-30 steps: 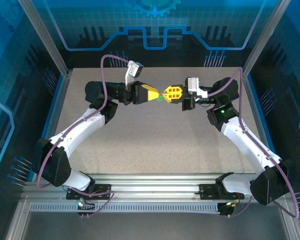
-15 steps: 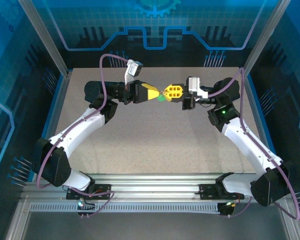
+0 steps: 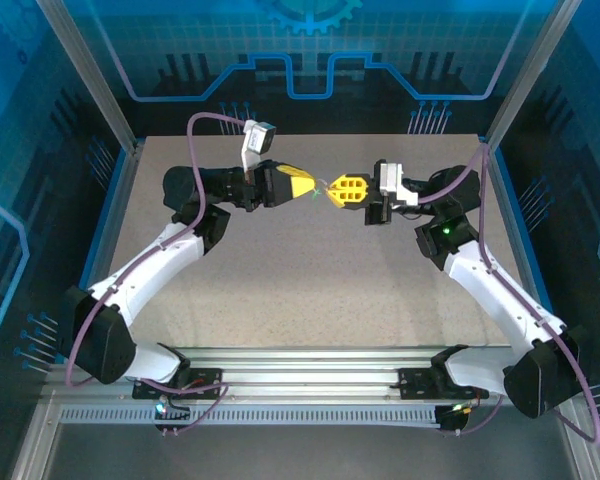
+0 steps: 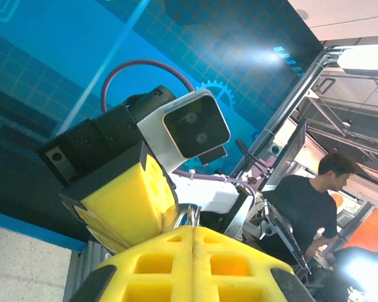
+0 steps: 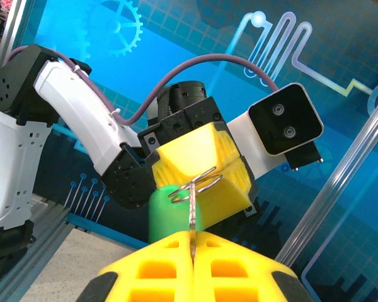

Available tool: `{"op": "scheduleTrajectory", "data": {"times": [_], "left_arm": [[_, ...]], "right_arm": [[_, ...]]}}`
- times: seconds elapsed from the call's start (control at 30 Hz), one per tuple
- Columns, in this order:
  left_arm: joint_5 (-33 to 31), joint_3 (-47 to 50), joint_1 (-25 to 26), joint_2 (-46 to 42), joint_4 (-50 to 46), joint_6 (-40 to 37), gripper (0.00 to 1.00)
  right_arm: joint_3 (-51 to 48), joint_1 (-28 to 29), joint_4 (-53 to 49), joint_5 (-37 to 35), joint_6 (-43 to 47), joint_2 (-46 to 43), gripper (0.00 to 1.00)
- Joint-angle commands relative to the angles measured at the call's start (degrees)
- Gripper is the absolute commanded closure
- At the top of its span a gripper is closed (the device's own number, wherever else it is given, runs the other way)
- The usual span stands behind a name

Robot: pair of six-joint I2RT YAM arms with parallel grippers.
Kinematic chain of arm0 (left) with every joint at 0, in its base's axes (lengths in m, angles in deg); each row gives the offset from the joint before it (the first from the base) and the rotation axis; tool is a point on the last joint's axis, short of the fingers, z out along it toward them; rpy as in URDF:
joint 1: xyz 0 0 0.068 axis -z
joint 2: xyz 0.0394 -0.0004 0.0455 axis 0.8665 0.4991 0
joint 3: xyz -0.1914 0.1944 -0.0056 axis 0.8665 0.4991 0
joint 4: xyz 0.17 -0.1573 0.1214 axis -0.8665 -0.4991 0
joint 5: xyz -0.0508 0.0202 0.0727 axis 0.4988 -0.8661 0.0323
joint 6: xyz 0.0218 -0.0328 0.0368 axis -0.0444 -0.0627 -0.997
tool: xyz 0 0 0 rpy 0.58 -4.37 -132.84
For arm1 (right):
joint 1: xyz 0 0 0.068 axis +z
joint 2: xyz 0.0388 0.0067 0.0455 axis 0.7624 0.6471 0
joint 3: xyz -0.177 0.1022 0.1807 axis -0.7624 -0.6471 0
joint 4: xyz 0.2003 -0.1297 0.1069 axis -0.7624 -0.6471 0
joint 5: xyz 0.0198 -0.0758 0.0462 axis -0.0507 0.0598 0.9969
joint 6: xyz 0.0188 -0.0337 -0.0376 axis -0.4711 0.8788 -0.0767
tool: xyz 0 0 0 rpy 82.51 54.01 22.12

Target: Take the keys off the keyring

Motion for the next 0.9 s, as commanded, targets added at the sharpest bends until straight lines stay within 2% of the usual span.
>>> {"op": "scheduleTrajectory", "data": {"times": [0.0,0.17,0.2,0.23,0.33,0.53,0.6,0.73,0.87], "left_arm": [[-2.36,0.57,-0.80,-1.80,0.26,-1.96,1.00],[-2.39,1.23,-0.80,-2.07,-3.25,-4.57,1.00],[-2.19,1.64,-0.80,-2.19,-2.77,-4.71,0.97],[-2.26,2.19,-0.85,-2.32,-1.92,-4.80,0.82],[-2.79,3.83,-1.52,-3.52,-2.07,-5.88,0.70],[-4.70,6.22,-4.24,-6.46,-5.78,-9.71,0.56],[-5.02,7.03,-4.75,-7.68,-6.94,-12.18,0.55],[-5.31,6.40,-4.85,-10.03,-16.09,-18.82,0.46],[-3.34,5.24,-4.76,-9.09,-14.39,-17.15,0.44]], "right_arm": [[-0.92,0.55,2.17,-0.52,0.93,-1.83,1.00],[-0.85,0.46,1.70,-2.14,1.20,-2.42,1.00],[-0.74,0.50,1.06,-2.39,1.54,-2.67,1.00],[-0.66,0.40,0.60,-2.70,1.88,-2.91,1.00],[-0.25,0.19,-1.80,-2.81,2.90,-3.53,1.00],[0.19,-0.03,-4.37,-2.78,3.40,-3.96,1.00],[0.49,0.01,-5.75,-2.54,3.44,-3.81,1.00],[0.86,-0.01,-7.31,-1.59,2.96,-3.42,1.00],[1.07,0.18,-6.85,-0.51,1.44,-2.49,1.00]]}}
